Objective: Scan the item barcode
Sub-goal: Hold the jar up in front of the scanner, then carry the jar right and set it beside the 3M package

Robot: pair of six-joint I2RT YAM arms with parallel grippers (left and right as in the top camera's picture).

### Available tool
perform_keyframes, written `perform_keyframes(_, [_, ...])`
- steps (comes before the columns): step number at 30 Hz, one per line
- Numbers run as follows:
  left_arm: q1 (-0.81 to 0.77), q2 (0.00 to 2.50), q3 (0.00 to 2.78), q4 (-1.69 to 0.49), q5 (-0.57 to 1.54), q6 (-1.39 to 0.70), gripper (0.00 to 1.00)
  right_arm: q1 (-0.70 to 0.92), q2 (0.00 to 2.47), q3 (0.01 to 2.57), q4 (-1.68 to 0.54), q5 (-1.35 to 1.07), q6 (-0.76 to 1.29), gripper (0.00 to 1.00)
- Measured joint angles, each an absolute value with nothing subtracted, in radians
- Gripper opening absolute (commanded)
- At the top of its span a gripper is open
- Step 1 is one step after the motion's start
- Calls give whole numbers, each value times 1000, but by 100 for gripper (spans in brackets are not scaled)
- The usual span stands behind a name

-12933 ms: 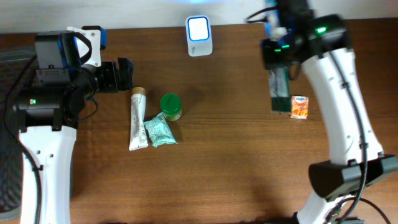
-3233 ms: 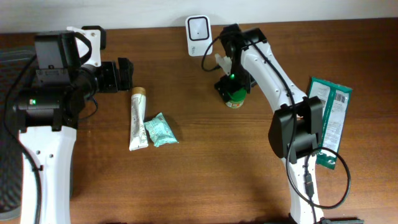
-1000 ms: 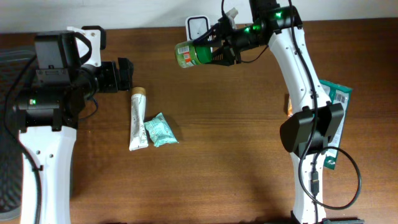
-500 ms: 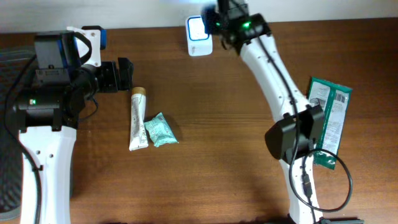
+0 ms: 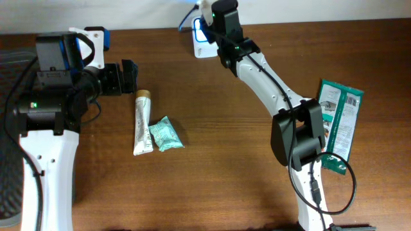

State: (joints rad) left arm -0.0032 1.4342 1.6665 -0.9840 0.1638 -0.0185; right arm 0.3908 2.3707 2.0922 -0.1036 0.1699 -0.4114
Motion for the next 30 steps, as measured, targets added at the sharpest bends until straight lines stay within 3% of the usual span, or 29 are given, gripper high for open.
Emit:
perform_keyframes(10, [-3,1434,1666,-984,164,-19,99,391,2375,2077,-65,110,-576,51])
perform_keyframes(23, [-3,1434,1666,-984,164,-19,99,394,2378,2077,-44,106,-591,52])
perform_keyframes(30, [-3,1434,1666,-984,164,-19,99,478,2378,2077,-183,98,-538,55])
